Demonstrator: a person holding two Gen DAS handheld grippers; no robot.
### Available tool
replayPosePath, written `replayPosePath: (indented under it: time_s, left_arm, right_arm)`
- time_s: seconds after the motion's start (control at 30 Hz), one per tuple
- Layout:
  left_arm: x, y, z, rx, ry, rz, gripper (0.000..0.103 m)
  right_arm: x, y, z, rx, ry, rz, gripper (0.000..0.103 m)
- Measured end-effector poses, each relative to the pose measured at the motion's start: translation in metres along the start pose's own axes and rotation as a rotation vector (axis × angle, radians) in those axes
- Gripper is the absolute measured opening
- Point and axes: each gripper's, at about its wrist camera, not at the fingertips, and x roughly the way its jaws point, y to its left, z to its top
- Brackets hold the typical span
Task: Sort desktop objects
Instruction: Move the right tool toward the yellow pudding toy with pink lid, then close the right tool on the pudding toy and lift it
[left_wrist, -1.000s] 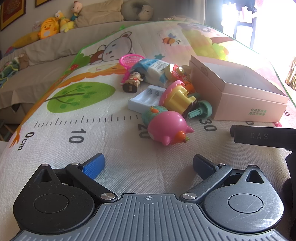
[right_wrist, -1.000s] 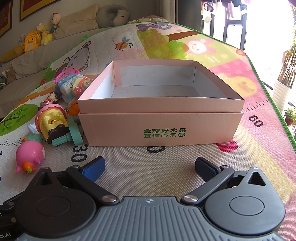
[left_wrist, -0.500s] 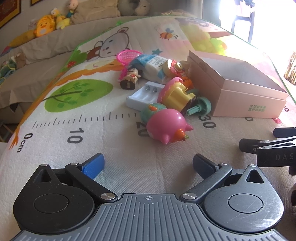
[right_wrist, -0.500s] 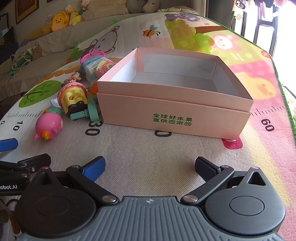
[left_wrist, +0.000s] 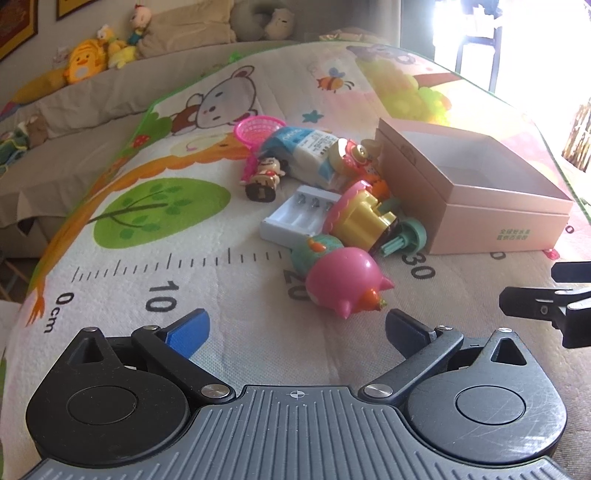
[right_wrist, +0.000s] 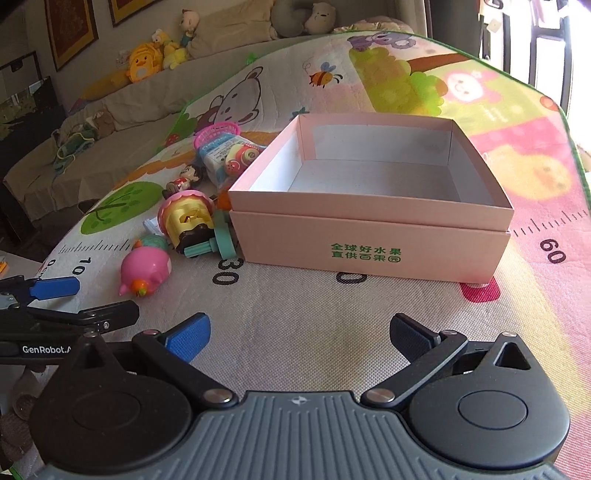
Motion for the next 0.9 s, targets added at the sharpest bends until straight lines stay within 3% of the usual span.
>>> replayPosePath:
  time_s: [0.13,0.27,0.37,0.57,0.9]
  left_arm:
    - [0.007,-0.011,0.013,0.068,-0.017,-0.018,0.103]
    - [0.021,-0.006,0.022,0.084,-0.005,0.066,0.103]
    - [0.022,0.009,0.024,0.075,-0.007,0.116,0.103]
    - [0.013,0.046,0.023,0.026,-0.029,0.214,0.103]
    - [0.006,0.071,0.011,-0.040,0.006,0.184,0.103]
  right_arm:
    - [-0.008,0.008,0.002,-0.067,-0.050,-0.018,0.099]
    - [-0.010,0.021,0.014,-0.128,-0.071,0.000,0.071]
    - [-0.009,0.037,0.029,-0.213,-0.092,0.018,0.057]
    - [0.005,0.075,0.055,-0.382,-0.117,0.043,0.057]
    - [0.082,0.119,0.079,-0.448,-0.001,0.064,0.057]
